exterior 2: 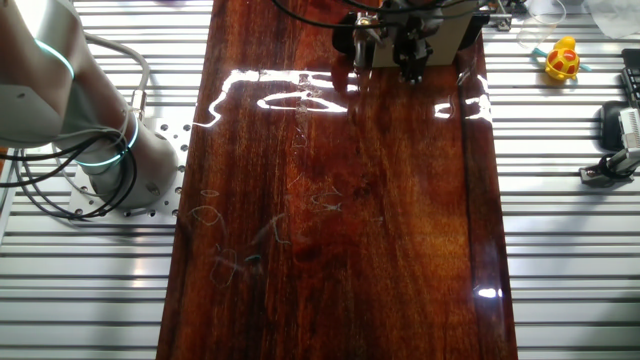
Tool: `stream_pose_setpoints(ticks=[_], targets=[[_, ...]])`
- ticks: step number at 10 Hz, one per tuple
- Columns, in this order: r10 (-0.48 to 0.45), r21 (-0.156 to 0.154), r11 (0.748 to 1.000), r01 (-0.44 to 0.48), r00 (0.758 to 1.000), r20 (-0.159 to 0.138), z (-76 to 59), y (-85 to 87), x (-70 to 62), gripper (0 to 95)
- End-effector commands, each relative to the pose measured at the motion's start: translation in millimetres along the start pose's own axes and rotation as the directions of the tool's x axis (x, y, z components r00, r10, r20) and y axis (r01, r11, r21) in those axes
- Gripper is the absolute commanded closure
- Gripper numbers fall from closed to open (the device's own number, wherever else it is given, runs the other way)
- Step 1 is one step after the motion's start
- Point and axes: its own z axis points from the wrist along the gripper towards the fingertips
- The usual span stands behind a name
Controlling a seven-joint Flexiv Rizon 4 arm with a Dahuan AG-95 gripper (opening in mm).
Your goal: Turn off the water tap
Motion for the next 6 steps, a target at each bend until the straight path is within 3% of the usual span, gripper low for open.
stream_pose_setpoints(ticks=[1, 6], targets=[[-0.012, 0.005, 1.000, 0.012, 1.000, -0.002, -0.2, -1.1, 2.3, 19.0], [0.002, -0.002, 1.000, -0.002, 1.000, 0.000, 3.2, -2.2, 10.7, 19.0]])
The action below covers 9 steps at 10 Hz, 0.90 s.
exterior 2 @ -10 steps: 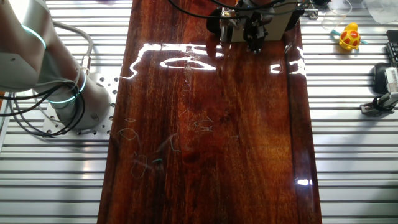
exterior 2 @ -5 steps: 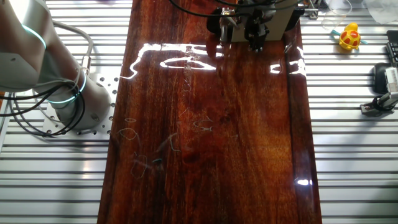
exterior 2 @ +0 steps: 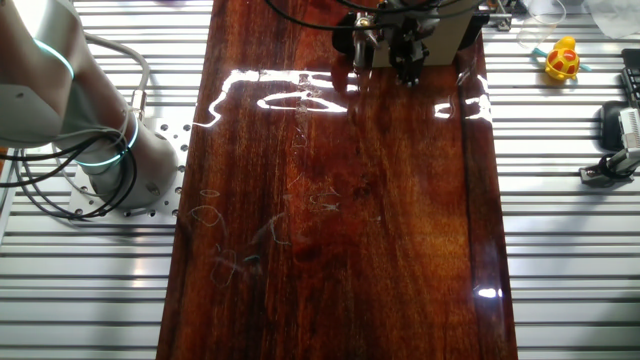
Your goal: Turn off the water tap
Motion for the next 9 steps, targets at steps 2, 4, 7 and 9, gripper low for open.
stream_pose_setpoints(ticks=[2, 4, 7, 9], targets=[[0.009, -0.007, 1.000, -0.009, 1.000, 0.002, 3.8, 0.0, 6.3, 19.0], [0.008, -0.009, 1.000, -0.008, 1.000, 0.003, 5.2, 0.0, 9.5, 19.0], [0.002, -0.009, 1.000, -0.002, 1.000, 0.003, 4.7, -1.0, 12.3, 19.0], [-0.002, -0.009, 1.000, 0.002, 1.000, 0.002, 2.7, -2.6, 14.0, 19.0]])
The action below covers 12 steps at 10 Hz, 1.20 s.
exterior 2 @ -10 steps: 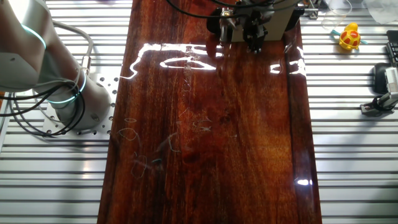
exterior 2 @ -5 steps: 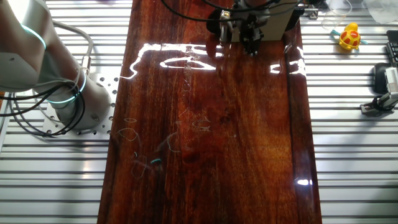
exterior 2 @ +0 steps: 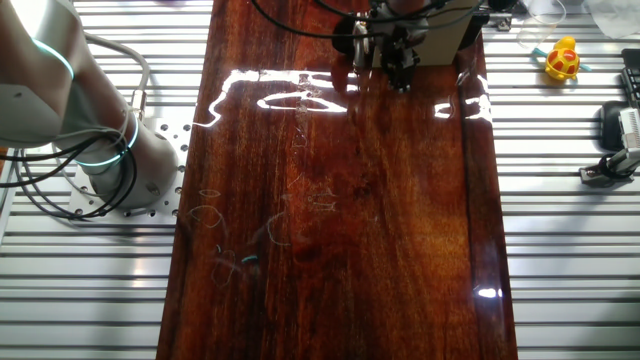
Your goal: Turn off the water tap
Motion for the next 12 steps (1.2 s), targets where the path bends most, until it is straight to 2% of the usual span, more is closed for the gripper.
stream_pose_setpoints(ticks=[1, 7, 12], targets=[[-0.003, -0.001, 1.000, 0.003, 1.000, -0.002, -2.6, -1.2, 3.9, 19.0], [-0.013, -0.001, 1.000, 0.013, 1.000, 0.000, -3.5, -3.3, 9.2, 19.0], [-0.029, 0.006, 1.000, 0.029, 1.000, 0.000, -7.2, -3.5, 2.1, 19.0]])
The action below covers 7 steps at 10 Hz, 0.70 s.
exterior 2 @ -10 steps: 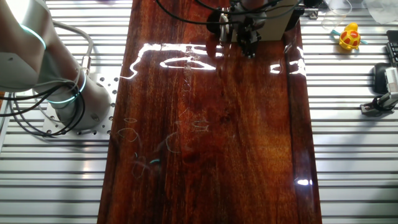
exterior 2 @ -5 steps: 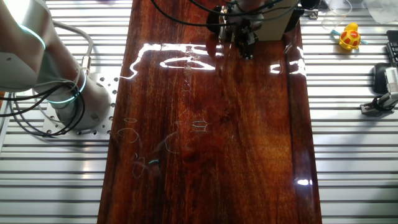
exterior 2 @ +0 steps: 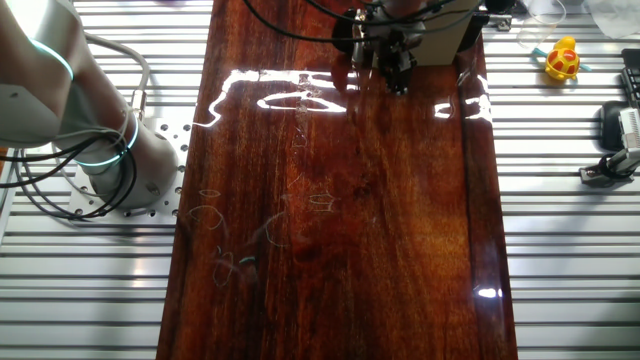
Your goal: Turn off the water tap
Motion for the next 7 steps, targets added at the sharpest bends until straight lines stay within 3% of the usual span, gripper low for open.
stream_pose_setpoints(ticks=[1, 5, 7], targets=[[-0.011, 0.006, 1.000, 0.011, 1.000, -0.004, -3.2, -0.4, -7.7, 19.0], [-0.047, 0.010, 0.999, 0.047, 0.999, -0.012, -15.6, -2.7, -20.6, 19.0], [-0.068, 0.007, 0.998, 0.068, 0.998, -0.017, -22.3, -6.4, -17.4, 57.0]])
